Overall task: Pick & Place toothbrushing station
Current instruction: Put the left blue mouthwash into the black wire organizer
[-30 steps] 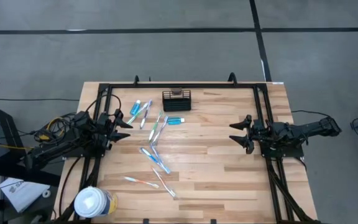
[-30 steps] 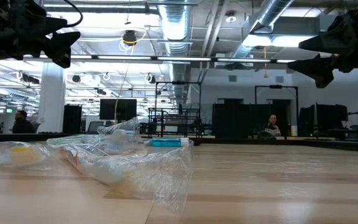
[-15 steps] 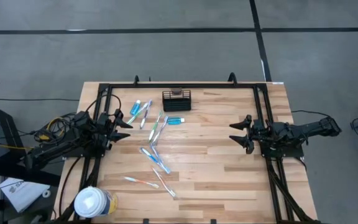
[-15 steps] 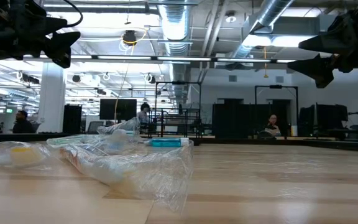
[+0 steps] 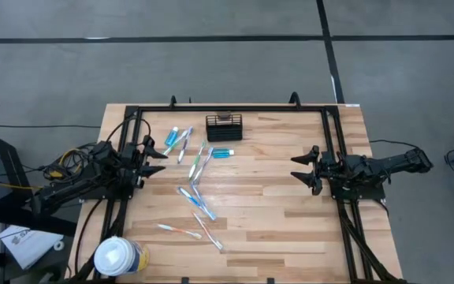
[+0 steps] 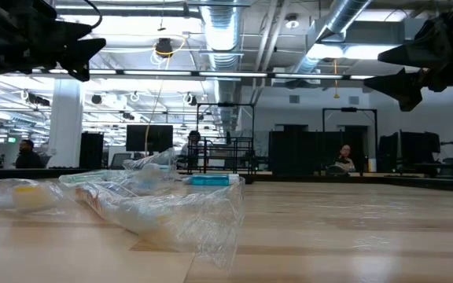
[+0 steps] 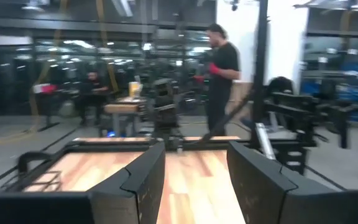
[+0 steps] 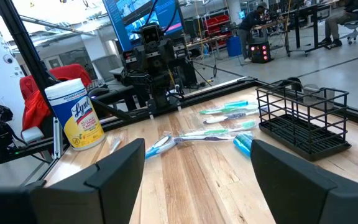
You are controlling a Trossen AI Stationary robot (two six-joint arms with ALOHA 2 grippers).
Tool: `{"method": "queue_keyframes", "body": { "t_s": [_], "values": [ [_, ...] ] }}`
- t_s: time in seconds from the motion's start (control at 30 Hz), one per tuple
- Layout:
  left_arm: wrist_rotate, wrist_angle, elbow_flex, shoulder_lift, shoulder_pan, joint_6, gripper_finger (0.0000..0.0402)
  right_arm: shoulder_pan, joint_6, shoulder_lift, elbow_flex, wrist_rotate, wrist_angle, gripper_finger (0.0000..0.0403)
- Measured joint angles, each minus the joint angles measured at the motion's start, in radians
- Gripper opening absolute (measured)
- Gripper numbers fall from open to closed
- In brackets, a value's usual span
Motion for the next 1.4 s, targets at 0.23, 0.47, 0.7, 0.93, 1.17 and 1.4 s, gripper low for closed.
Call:
{"method": "queue_keyframes", "body": {
  "t_s": [0.23, 0.47, 0.7, 0.93, 1.17, 1.4],
  "values": [
    [-0.145, 0.006, 0.000, 0.008, 0.000, -0.066, 0.0167, 0.000, 0.000, 0.000, 0.000, 0.000, 0.000, 0.0282],
    [-0.237, 0.036, 0.000, 0.053, 0.000, -0.117, 0.0167, 0.000, 0.000, 0.000, 0.000, 0.003, 0.000, 0.0282],
    [-0.263, 0.102, 0.000, 0.108, 0.000, -0.144, 0.0167, -0.022, -0.001, 0.000, 0.000, 0.036, 0.001, 0.0282],
    [-0.263, 0.125, 0.000, 0.166, 0.000, -0.146, 0.0167, -0.054, -0.059, -0.003, 0.000, 0.037, 0.008, 0.0282],
    [-0.264, 0.159, 0.000, 0.214, 0.000, -0.235, 0.0167, -0.091, 0.012, -0.003, 0.000, 0.096, 0.098, 0.0282],
    [-0.310, 0.236, 0.000, 0.241, 0.000, -0.309, 0.0167, -0.136, 0.151, -0.003, 0.000, 0.131, 0.196, 0.0282]
  ]
}}
